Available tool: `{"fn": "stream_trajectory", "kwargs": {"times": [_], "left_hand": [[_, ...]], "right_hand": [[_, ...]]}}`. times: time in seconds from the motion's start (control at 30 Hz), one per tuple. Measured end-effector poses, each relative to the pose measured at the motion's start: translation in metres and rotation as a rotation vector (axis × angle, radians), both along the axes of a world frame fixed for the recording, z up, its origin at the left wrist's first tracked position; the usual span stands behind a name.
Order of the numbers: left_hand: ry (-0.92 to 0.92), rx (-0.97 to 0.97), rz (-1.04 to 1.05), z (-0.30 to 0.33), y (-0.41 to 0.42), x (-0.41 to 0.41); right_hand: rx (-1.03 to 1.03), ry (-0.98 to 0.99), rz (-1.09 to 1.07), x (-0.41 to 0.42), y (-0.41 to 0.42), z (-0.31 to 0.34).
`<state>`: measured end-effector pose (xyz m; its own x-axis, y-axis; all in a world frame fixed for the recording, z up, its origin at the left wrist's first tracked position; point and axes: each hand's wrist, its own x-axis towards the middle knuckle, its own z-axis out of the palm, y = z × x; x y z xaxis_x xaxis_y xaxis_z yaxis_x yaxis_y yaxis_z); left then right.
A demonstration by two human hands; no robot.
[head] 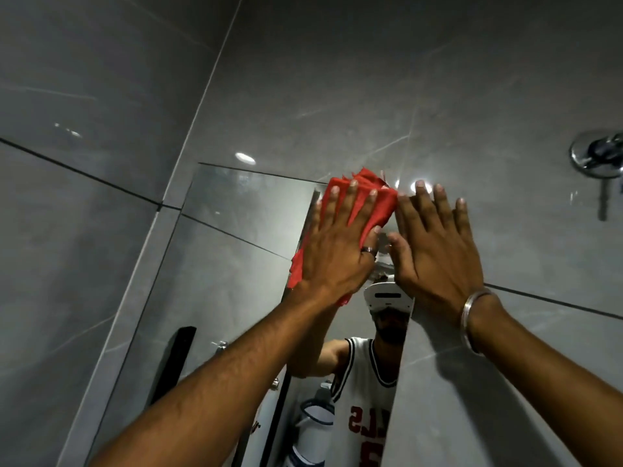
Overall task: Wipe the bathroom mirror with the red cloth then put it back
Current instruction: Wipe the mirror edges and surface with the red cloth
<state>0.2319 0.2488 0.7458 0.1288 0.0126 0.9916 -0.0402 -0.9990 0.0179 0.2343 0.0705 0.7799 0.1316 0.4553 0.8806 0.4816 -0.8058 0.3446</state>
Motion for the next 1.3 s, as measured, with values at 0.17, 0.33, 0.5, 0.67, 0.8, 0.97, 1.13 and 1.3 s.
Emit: {"fn": "stream_trajectory", "kwargs": {"times": [0.17,0.33,0.5,0.67,0.8,0.97,1.13,1.3], "left_hand": [[-0.008,-0.158,0.024,0.004,0.080,-0.015],[-0.014,-0.303,0.078,0.010,0.180,-0.033],[-0.041,-0.347,0.074,0.014,0.230,-0.036],[-0.067,-0.327,0.075,0.016,0.258,-0.036],[-0.096,-0.291,0.062,0.018,0.274,-0.034],[-0.090,-0.278,0.055,0.017,0.277,-0.033],[-0.089,-0.292,0.049,0.009,0.271,-0.034],[-0.083,-0.320,0.030,-0.025,0.261,-0.042]], "right_hand": [[-0.041,-0.068,0.102,-0.013,0.047,-0.006],[-0.176,-0.050,0.077,-0.019,0.104,-0.002],[-0.314,-0.051,0.087,-0.012,0.154,0.053],[-0.568,-0.116,0.061,-0.003,0.179,0.117],[-0.698,-0.200,-0.012,-0.001,0.197,0.145],[-0.655,-0.253,-0.003,-0.004,0.225,0.150],[-0.643,-0.282,0.005,0.002,0.232,0.154],[-0.617,-0.210,0.043,-0.011,0.229,0.143]]}}
